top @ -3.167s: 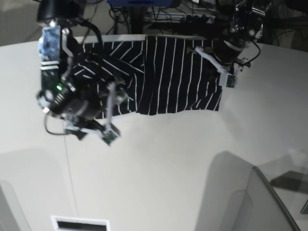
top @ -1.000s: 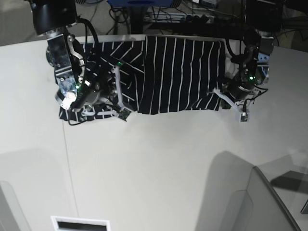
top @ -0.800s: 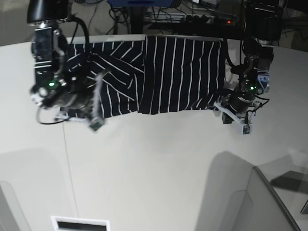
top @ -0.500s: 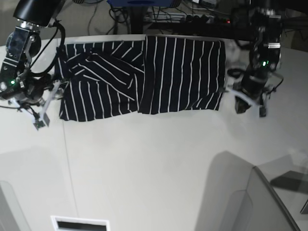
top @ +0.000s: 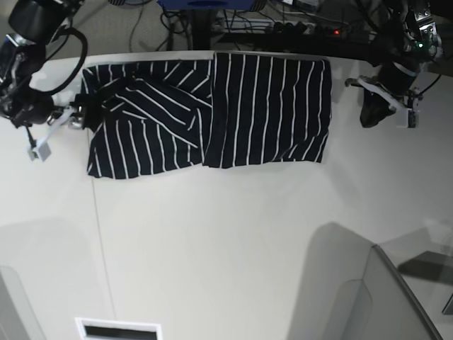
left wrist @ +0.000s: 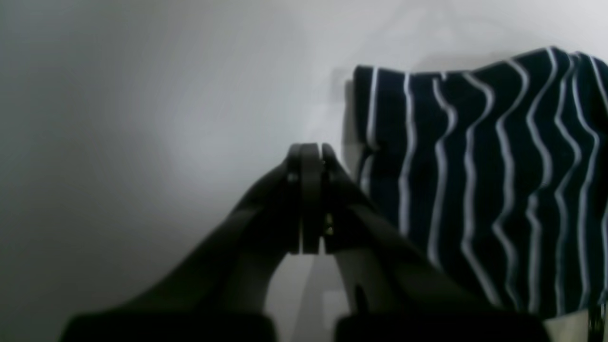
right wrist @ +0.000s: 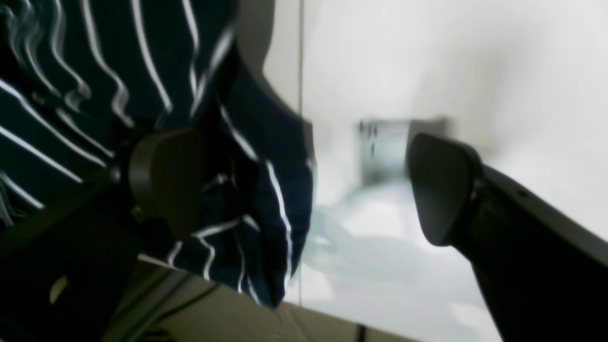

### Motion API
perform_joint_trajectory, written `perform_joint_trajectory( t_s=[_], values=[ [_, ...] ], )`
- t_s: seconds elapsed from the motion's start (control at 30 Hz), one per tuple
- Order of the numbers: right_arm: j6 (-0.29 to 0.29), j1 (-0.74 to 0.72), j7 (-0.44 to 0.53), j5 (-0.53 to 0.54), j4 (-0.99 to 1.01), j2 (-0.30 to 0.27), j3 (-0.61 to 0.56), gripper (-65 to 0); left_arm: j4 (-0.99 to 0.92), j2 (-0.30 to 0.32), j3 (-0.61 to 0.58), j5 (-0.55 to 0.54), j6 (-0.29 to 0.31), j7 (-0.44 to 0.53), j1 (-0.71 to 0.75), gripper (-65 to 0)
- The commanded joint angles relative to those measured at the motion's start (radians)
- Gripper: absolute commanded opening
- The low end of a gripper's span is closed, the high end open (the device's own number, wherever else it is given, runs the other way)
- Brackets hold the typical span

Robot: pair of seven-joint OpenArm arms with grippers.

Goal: Layout the t-shirt on the table in an organized manner, then fold the t-shirt properly
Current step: 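Release the fabric and raise both grippers to the bundle's sides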

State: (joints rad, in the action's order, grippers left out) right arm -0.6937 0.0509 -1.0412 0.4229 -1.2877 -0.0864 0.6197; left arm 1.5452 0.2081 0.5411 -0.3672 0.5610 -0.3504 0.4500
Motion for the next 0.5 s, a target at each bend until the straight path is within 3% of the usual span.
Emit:
perform_joint_trajectory(
  t_s=[0.0,0.23,0.4,0.47],
  values=[
    [-0.004,-0.009,0.002,0.050,0.013,-0.020,-0.011,-0.5,-0.004,0.015,0.009,-0.008,0.009,0.021,0.002,-65.0],
    [-0.004,-0.010,0.002,0.232,0.093,-0.063,-0.122,-0.5,-0.099,0.024,0.006,-0.006,0.011,0.023,-0.016,-65.0],
    [-0.004,-0.009,-0.011,0.281,0.128,-0.063,-0.159,-0.5,-0.144,0.024,0.003,0.001,0.012,0.023,-0.044,-65.0],
    [-0.004,-0.009,-0.023,0.281,0.130,-0.063,-0.151,-0.5,-0.154,0.020,0.003,0.053,0.012,0.023,-0.058,-65.0]
  ],
)
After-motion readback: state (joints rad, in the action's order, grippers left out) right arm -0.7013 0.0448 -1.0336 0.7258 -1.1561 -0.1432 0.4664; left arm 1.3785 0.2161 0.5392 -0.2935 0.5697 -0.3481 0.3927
